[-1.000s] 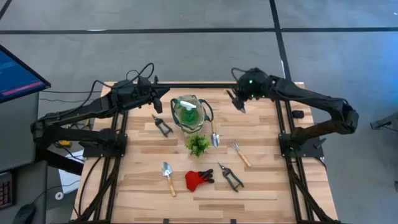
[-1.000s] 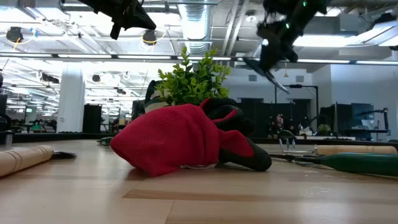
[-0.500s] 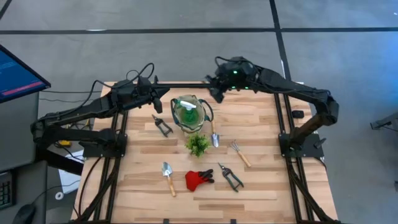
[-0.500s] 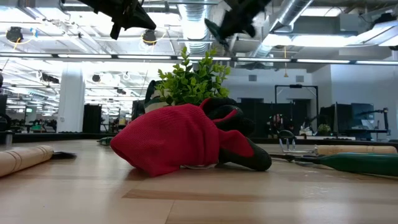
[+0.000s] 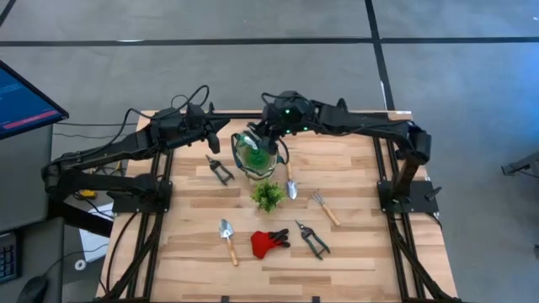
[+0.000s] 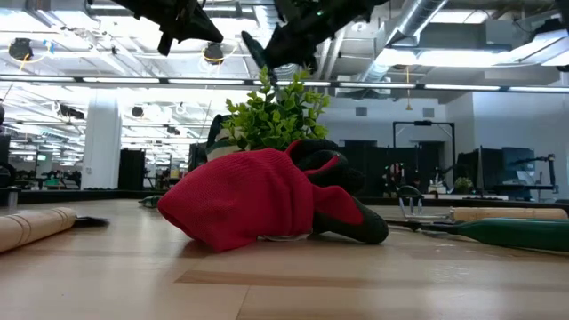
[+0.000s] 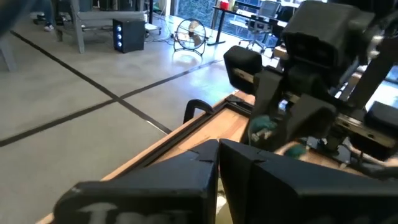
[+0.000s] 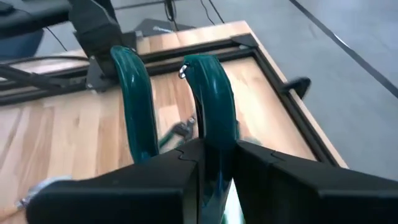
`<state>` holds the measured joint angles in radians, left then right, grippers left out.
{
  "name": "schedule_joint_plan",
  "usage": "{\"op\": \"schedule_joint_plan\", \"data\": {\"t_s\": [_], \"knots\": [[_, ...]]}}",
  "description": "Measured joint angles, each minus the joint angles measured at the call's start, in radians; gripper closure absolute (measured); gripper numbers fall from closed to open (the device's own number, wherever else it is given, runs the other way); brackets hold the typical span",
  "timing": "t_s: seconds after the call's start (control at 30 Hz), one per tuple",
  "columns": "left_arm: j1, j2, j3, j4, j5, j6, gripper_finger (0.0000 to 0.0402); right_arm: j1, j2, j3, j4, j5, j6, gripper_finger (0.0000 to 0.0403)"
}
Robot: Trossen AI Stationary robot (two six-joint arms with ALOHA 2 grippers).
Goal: Pick & Place Garden tools in Gardening bag
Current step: Put the green shear scissors into the brown gardening bag
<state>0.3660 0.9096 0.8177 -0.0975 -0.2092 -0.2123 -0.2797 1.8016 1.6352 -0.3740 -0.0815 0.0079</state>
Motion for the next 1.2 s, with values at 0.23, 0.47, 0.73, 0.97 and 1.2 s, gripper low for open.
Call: {"op": "schedule_joint_plan", "data": {"t_s": [0.23, 0.47, 0.73, 0.97, 1.2], "knots": [[0.000, 0.000, 0.000, 0.000, 0.000, 0.025, 0.0400, 0.030, 0.026, 0.000, 0.071, 0.000, 0.000, 0.0355], [0.000, 0.000, 0.000, 0.000, 0.000, 0.024, 0.0400, 0.038, 0.103, 0.001, 0.066, -0.003, -0.008, 0.0355], [0.000, 0.000, 0.000, 0.000, 0.001, 0.022, 0.0400, 0.044, 0.136, 0.000, 0.051, 0.002, -0.029, 0.0355], [0.000, 0.000, 0.000, 0.000, 0.001, 0.022, 0.0400, 0.043, 0.136, -0.055, 0.061, 0.010, -0.068, 0.0355], [0.000, 0.000, 0.000, 0.000, 0.001, 0.022, 0.0400, 0.044, 0.137, -0.127, 0.126, 0.001, -0.061, 0.0355]]}}
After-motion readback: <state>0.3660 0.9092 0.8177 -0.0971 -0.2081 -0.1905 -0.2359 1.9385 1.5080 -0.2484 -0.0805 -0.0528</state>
